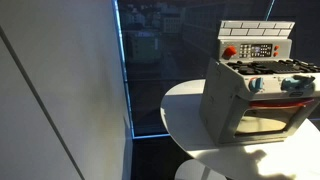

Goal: Push the top orange button on the right side of the stove

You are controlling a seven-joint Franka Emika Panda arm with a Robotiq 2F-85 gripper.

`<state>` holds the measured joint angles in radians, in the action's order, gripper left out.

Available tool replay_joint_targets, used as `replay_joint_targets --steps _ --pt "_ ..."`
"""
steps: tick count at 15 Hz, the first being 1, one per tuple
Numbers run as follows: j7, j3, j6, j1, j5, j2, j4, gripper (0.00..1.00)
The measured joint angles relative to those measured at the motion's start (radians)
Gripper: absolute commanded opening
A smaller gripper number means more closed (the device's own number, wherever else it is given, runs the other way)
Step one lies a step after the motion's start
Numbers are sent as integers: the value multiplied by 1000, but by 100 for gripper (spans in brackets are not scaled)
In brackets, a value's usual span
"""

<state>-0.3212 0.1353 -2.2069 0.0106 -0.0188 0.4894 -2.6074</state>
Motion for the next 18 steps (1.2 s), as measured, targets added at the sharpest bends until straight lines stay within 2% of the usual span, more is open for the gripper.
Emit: replay_joint_targets --steps 11,18 --pt "6 -10 0 0 0 0 10 100" --pt "89 -29 0 -10 0 -38 107 100"
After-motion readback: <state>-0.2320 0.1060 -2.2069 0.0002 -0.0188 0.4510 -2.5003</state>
